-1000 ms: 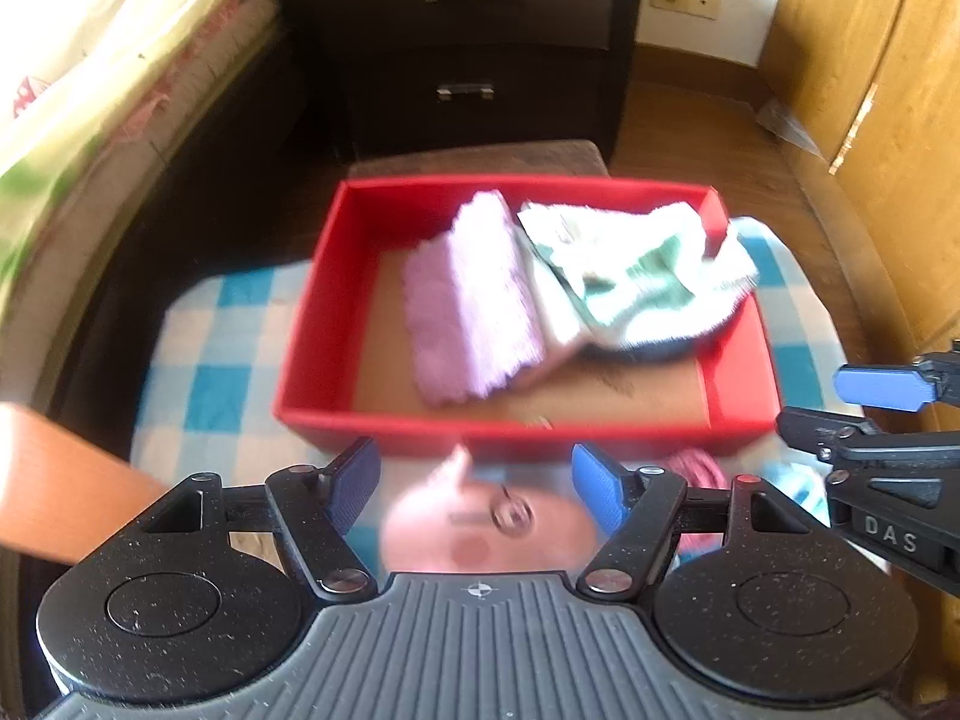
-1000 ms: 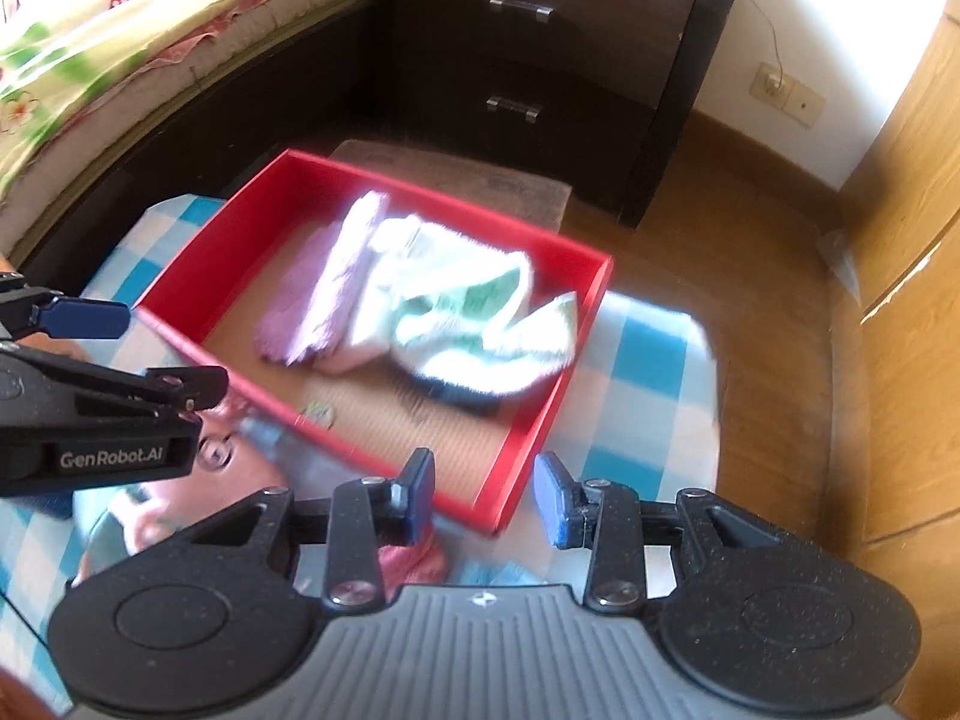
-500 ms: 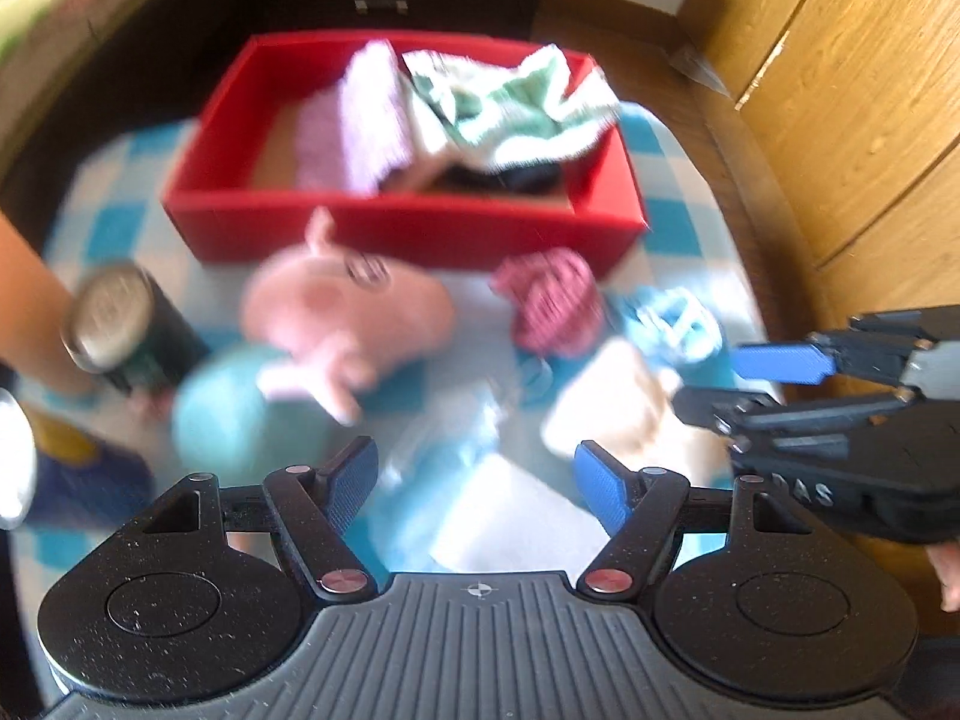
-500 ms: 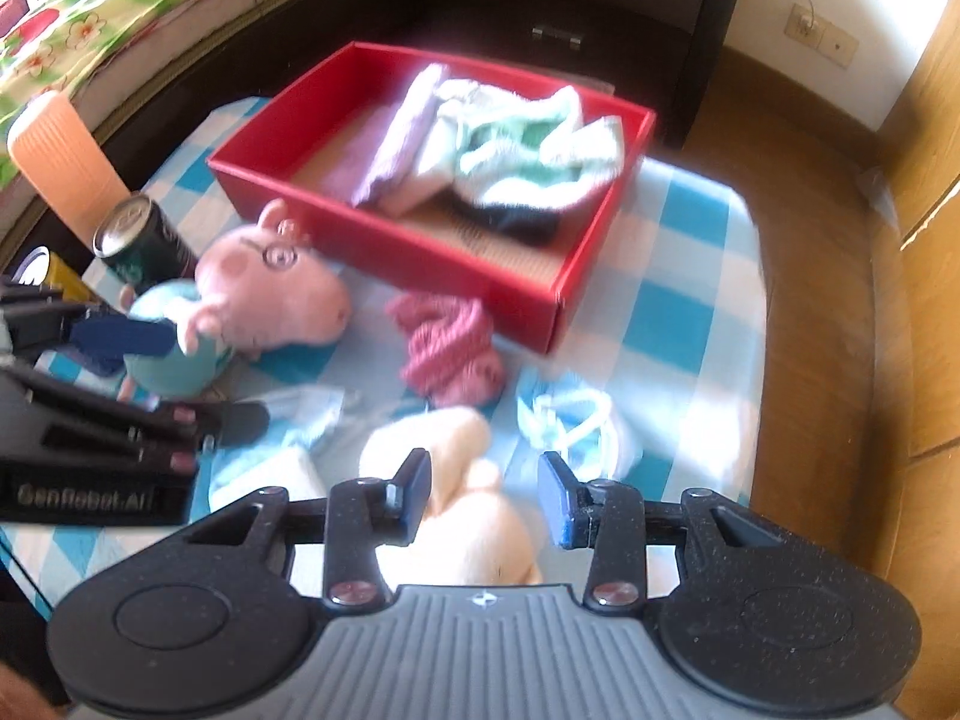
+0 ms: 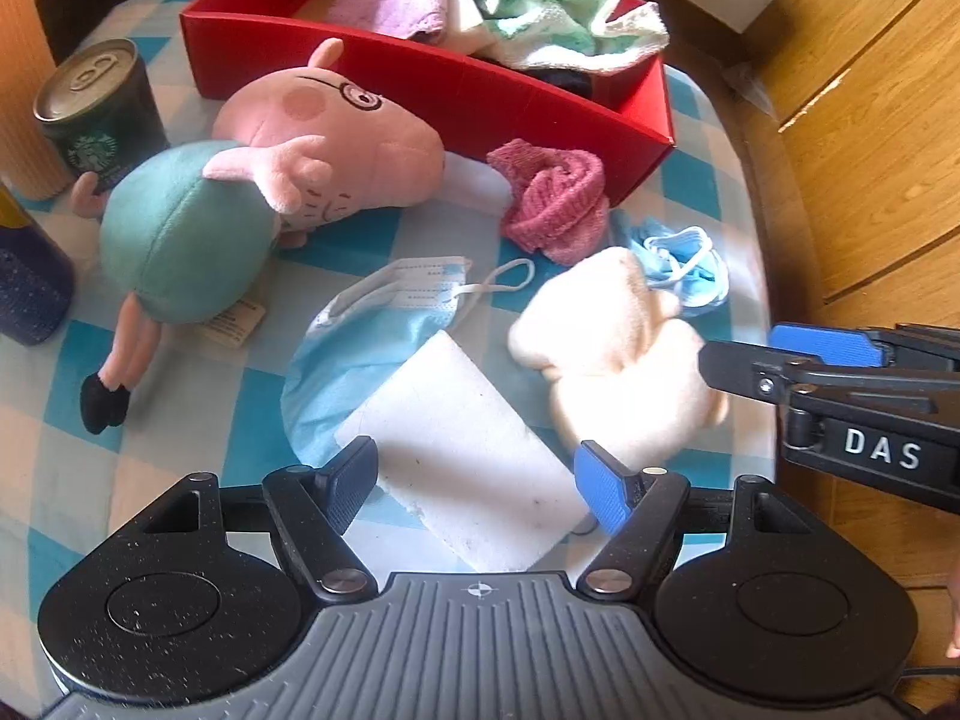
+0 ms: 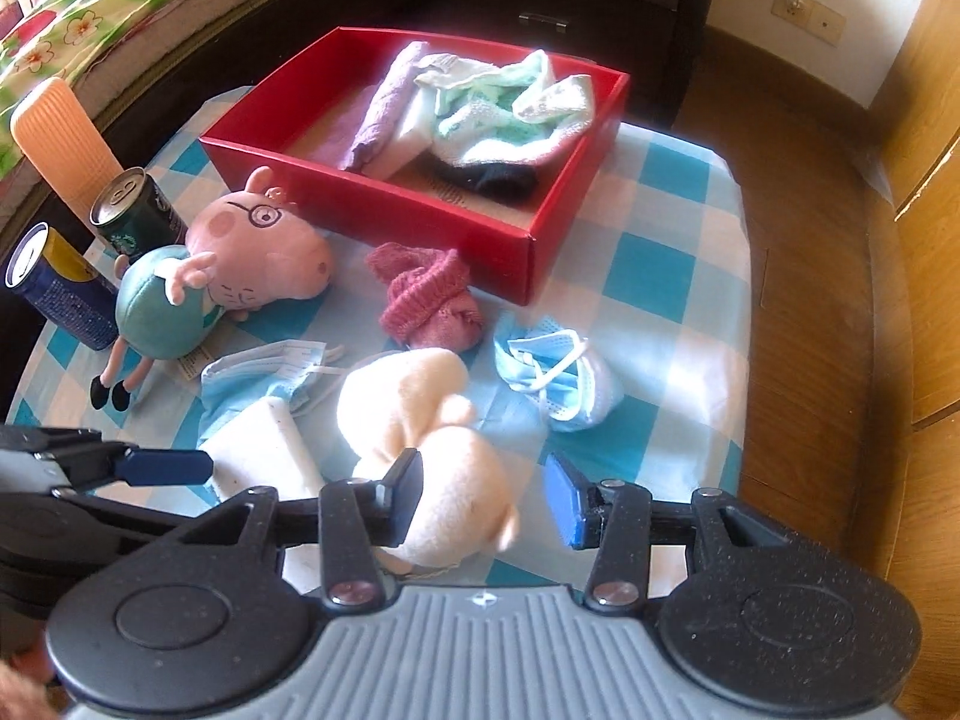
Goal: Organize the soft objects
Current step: 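Grasp the white rectangular block on the cloth with the left gripper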
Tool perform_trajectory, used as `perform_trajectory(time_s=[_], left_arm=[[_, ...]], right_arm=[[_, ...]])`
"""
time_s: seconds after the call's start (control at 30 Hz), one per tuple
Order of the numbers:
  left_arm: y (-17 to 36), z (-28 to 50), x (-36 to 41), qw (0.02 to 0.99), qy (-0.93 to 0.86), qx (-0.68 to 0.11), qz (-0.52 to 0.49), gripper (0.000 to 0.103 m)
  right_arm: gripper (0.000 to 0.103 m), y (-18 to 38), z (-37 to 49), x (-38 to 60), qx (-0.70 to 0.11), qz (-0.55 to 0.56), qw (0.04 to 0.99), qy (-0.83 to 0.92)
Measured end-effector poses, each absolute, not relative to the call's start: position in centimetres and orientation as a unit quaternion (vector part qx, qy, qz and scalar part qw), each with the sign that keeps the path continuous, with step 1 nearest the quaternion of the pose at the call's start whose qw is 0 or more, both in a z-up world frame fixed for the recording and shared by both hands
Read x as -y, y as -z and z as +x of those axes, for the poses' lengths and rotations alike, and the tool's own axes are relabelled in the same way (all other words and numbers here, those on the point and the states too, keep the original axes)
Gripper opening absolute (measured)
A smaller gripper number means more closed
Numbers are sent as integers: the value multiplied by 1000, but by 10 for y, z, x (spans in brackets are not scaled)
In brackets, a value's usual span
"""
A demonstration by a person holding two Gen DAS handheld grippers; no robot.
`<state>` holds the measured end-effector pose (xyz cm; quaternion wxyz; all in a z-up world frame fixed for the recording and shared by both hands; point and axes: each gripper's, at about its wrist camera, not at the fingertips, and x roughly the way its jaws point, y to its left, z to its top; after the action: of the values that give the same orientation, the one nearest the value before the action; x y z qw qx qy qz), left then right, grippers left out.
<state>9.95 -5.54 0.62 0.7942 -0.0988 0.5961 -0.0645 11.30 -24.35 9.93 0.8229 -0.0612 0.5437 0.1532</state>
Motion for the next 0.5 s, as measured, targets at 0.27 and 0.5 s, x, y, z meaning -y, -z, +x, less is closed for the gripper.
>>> perform_trajectory(time_s=[0.27, 0.5], left_arm=[[7, 93, 60, 790, 12, -607, -90, 78], [16, 84, 64, 782, 16, -619, -77, 48]], right_arm=[[26, -93, 117, 243, -540, -52, 823, -170], [27, -83, 115, 238, -542, -47, 818, -186]])
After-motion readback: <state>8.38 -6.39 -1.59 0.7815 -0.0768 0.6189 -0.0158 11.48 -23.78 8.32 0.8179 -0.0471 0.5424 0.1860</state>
